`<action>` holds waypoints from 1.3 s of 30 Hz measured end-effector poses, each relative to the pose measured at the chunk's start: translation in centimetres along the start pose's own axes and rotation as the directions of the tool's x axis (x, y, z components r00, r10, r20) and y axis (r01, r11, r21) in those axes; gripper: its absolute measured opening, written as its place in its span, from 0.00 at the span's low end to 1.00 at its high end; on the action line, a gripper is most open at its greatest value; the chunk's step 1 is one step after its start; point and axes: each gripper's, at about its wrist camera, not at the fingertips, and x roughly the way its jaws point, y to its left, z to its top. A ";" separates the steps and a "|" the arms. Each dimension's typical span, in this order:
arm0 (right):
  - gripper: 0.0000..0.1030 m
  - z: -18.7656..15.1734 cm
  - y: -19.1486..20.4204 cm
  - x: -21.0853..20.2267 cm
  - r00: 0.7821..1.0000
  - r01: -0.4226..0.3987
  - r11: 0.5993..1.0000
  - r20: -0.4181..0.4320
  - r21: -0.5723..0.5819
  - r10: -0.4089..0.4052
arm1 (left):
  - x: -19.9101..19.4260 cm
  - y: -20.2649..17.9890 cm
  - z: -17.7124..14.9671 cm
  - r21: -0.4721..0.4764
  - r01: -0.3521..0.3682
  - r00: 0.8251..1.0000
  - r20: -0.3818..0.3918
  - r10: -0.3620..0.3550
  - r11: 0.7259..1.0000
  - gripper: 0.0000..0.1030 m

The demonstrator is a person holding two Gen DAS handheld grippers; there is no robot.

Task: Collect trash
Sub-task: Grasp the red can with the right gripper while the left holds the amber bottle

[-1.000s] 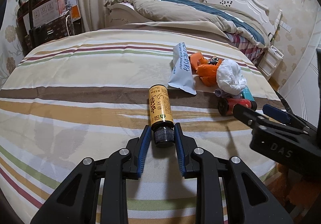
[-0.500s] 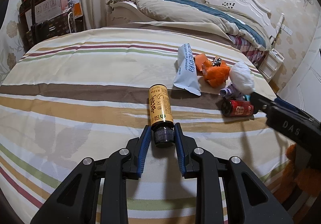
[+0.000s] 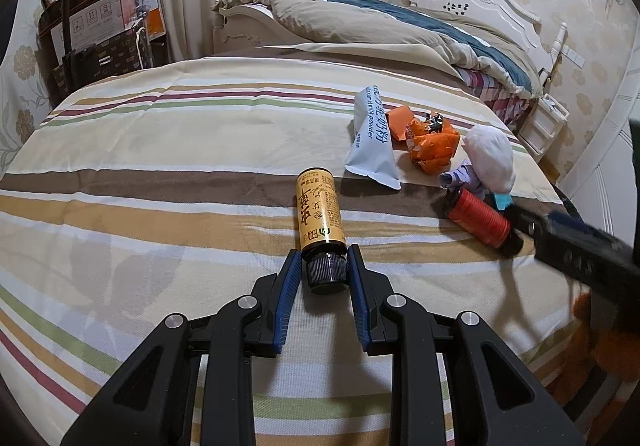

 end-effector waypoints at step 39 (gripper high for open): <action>0.25 -2.0 9.3 -1.0 0.972 -0.236 0.944 -0.070 -0.232 0.226 | -1.2 2.6 -0.4 -0.049 -0.044 0.999 0.023 0.045 0.998 0.26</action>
